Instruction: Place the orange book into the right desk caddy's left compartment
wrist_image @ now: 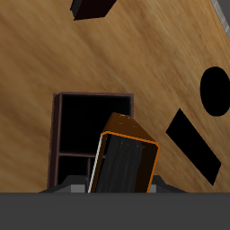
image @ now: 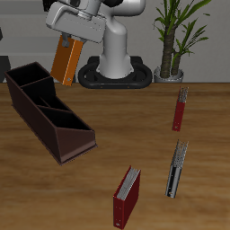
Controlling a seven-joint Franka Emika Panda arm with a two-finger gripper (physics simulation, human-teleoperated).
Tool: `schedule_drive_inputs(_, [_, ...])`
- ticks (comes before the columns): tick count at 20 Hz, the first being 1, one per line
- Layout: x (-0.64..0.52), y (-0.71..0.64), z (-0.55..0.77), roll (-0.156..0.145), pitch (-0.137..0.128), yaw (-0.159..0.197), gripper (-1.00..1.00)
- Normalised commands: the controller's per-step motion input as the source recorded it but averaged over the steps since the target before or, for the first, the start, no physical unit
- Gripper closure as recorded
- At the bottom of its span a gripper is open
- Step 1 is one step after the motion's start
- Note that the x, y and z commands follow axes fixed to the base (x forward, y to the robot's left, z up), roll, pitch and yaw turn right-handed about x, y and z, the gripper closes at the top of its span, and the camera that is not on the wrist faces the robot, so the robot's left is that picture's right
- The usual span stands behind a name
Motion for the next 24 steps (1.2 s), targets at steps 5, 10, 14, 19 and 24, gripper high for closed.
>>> schedule_drive_inputs(5, [0.17, 0.05, -0.04, 0.006, 0.016, 0.003, 1.00])
schedule_drive_inputs(10, [0.08, 0.06, 0.01, 0.008, 0.001, 0.003, 1.00])
schedule_drive_inputs(14, [0.13, 0.09, 0.15, -0.001, -0.013, -0.019, 1.00])
schedule_drive_inputs(19, [0.08, 0.01, -0.03, 0.004, 0.010, -0.001, 1.00])
schedule_drive_inputs(24, [0.10, 0.04, -0.05, 0.012, 0.018, -0.012, 1.00])
